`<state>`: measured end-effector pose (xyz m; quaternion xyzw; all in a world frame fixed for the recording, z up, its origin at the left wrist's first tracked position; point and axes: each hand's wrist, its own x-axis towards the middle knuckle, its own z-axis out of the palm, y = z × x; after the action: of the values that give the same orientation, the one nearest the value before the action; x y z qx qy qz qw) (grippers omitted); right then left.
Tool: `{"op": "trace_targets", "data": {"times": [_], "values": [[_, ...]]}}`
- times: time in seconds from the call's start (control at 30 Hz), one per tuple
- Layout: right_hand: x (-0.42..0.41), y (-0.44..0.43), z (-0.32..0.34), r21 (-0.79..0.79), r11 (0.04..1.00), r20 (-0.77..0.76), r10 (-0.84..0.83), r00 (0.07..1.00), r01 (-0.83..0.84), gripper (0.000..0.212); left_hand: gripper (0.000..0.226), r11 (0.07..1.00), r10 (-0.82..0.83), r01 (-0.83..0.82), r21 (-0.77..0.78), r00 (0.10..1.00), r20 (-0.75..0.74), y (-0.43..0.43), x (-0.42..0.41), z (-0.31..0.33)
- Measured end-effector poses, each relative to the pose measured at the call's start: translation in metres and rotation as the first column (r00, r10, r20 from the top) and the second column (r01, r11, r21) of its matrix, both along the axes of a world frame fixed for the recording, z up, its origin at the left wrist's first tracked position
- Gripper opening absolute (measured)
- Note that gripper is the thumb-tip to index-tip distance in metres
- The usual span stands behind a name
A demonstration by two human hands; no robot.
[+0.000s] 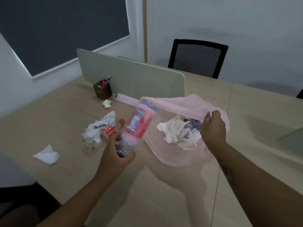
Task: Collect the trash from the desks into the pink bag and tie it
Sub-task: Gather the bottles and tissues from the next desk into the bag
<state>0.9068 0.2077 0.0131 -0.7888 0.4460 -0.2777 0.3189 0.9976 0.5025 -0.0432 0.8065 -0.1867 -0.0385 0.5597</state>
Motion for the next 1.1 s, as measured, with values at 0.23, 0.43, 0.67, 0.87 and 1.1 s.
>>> {"op": "trace_targets", "data": {"times": [0.23,0.43,0.67,0.87,1.1], "values": [[-0.035,0.003,0.002,0.047,0.992,0.078,0.112,0.991,-0.116,0.029,0.058,0.974,-0.220,0.225,0.039,0.970,-0.101,-0.071,-0.042,0.007],[-0.041,0.001,-0.009,0.047,0.988,0.077,0.142,0.987,-0.146,0.030,0.010,0.968,0.249,-0.251,-0.021,0.965,-0.082,-0.084,-0.010,0.010],[-0.010,-0.007,-0.018,0.081,0.991,0.069,0.103,0.992,-0.108,0.032,0.050,0.706,0.264,-0.416,0.574,0.906,0.331,0.013,0.106,-0.064],[0.024,-0.007,-0.018,0.126,0.989,0.074,0.066,0.995,-0.075,0.035,0.071,0.458,0.055,-0.285,0.842,0.954,0.294,0.042,0.153,-0.099],[0.030,-0.017,-0.011,0.141,0.990,0.075,-0.020,0.997,0.010,0.036,0.046,0.881,0.224,-0.061,0.470,0.928,-0.299,0.035,0.096,-0.068]]}}
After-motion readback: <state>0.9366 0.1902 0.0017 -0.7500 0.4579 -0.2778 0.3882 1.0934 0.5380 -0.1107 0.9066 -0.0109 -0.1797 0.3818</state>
